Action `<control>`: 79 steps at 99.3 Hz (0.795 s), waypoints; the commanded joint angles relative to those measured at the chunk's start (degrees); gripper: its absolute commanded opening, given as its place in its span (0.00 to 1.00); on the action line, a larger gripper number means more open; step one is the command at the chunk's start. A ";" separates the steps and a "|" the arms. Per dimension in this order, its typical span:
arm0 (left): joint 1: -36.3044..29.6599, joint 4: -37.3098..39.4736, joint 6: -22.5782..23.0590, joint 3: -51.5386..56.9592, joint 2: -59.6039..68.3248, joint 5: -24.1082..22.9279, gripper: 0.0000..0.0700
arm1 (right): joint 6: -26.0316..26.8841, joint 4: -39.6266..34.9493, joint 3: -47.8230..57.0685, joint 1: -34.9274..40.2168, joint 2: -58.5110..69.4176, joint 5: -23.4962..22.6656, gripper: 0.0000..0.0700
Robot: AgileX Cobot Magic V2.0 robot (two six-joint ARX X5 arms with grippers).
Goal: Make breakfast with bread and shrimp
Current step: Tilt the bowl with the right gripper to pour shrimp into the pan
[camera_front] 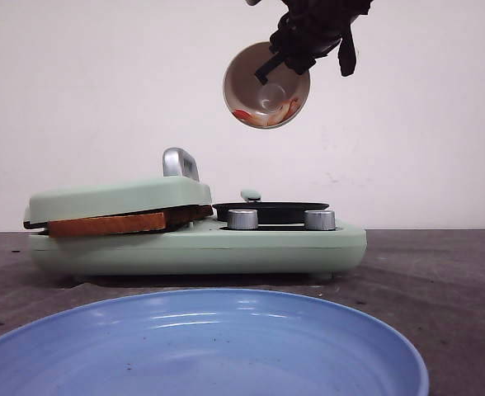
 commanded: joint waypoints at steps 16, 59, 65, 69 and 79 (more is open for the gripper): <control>-0.48 -0.33 0.26 0.85 0.24 -0.15 0.02 | -3.69 2.93 1.44 0.24 3.43 0.15 0.00; -0.46 -1.86 0.26 0.85 -0.13 -0.17 0.02 | -11.98 7.85 1.44 -0.02 4.42 0.15 0.00; -0.46 -1.88 0.26 0.85 -0.17 -0.17 0.02 | -13.40 8.66 1.44 -0.13 4.42 0.17 0.00; -0.46 -1.88 0.26 0.85 -0.17 -0.17 0.02 | -14.05 9.31 1.44 -0.13 4.42 0.17 0.00; -0.46 -1.95 0.24 0.85 -0.17 -0.17 0.02 | -15.34 10.78 1.44 -0.13 4.42 0.15 0.00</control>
